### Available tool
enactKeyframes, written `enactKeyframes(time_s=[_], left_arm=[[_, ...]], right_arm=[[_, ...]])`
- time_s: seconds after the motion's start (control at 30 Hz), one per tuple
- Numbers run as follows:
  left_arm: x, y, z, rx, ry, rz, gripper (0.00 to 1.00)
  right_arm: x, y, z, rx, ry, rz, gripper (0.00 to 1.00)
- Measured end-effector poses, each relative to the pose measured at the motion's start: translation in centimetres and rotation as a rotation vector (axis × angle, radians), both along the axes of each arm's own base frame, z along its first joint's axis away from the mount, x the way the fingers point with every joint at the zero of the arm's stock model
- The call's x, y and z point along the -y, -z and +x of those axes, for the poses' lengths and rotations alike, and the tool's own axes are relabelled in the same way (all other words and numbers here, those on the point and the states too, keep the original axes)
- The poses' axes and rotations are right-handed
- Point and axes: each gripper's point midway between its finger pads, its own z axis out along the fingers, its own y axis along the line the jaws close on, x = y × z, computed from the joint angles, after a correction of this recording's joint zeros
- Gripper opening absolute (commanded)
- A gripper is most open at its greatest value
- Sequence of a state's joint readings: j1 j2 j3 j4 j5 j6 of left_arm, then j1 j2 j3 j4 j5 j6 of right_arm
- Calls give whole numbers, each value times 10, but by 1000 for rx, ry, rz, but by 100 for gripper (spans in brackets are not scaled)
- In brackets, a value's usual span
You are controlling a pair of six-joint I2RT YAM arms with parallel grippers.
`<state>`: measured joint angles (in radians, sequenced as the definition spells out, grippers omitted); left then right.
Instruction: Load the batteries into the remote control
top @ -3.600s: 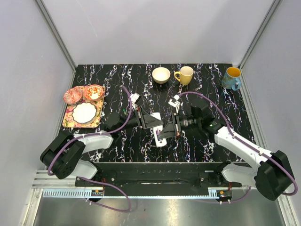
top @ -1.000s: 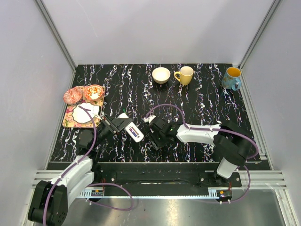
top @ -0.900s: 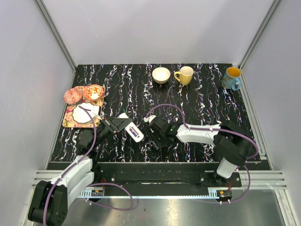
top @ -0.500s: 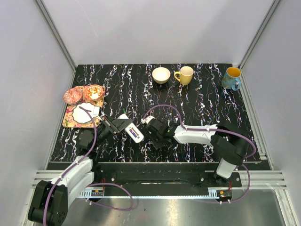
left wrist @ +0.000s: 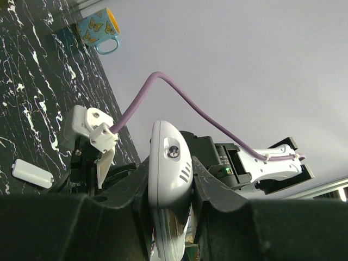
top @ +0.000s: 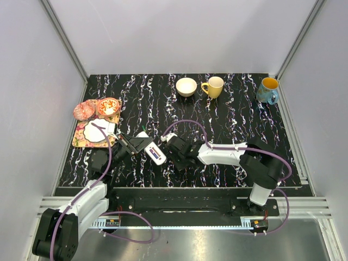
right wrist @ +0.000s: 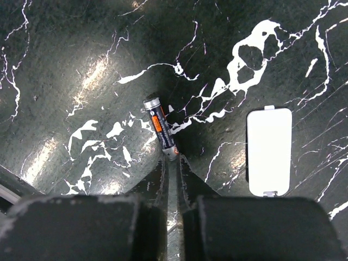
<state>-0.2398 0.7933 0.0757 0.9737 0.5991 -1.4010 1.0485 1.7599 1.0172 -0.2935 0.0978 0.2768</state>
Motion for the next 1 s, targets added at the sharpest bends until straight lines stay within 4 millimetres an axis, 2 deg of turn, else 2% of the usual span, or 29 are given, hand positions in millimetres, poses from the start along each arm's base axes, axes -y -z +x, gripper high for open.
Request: enactKeyframes(time_s=[0.03, 0.13, 0.23, 0.43, 0.73, 0.9, 1.0], left_arm=[[0, 0, 0, 0, 0, 0, 0], [0, 0, 0, 0, 0, 0, 0], [0, 0, 0, 0, 0, 0, 0], [0, 0, 0, 0, 0, 0, 0], [0, 0, 0, 0, 0, 0, 0], [0, 0, 0, 0, 0, 0, 0], [0, 0, 0, 0, 1, -1, 0]], right_arm=[[0, 0, 0, -1, 2, 2, 37], [-1, -1, -1, -4, 9, 7, 54], [-2, -2, -2, 2, 2, 6, 59], [1, -2, -1, 11, 1, -13, 60], [-5, -1, 3, 14, -41, -42, 48], [-10, -1, 4, 14, -61, -41, 47], [-12, -1, 4, 12, -69, -38, 49]])
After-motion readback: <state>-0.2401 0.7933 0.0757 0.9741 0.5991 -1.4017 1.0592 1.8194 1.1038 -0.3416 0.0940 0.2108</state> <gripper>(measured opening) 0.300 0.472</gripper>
